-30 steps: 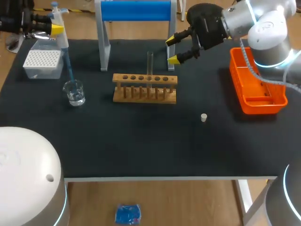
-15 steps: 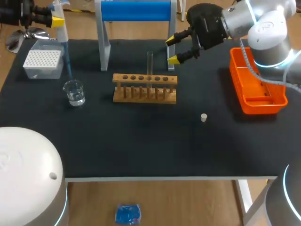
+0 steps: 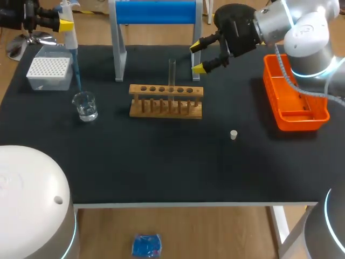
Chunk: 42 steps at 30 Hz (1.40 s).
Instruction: Invert the test tube, pick up the pipette, mount the tip to pipette, aspirate from beaker and dispense into the tube, eject the tip, return the pipette, and cap with the stopper.
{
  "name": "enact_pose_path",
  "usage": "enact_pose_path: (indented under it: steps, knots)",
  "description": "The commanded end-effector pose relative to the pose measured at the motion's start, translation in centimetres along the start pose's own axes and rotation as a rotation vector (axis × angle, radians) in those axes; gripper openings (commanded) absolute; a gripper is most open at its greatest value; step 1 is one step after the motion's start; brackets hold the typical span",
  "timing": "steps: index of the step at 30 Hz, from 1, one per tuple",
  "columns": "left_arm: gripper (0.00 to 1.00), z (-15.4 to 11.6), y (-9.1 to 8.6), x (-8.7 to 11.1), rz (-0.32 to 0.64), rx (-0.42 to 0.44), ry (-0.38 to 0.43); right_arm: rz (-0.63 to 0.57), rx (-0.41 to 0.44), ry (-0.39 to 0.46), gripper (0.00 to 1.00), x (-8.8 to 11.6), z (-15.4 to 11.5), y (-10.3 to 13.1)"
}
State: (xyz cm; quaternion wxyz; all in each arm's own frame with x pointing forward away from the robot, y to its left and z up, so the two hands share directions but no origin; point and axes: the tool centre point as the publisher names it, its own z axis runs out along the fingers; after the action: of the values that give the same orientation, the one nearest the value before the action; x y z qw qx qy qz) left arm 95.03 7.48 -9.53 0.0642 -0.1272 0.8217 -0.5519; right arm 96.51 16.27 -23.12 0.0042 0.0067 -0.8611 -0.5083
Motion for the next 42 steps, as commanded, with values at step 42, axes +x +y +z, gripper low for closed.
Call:
enact_pose_path:
  steps: [42]
  knots:
    - [0.00, 12.9, -22.0, 0.8, 0.098, 0.065, 0.224, 0.000, 0.000, 0.002, 1.00, 0.0, 0.0, 0.0]
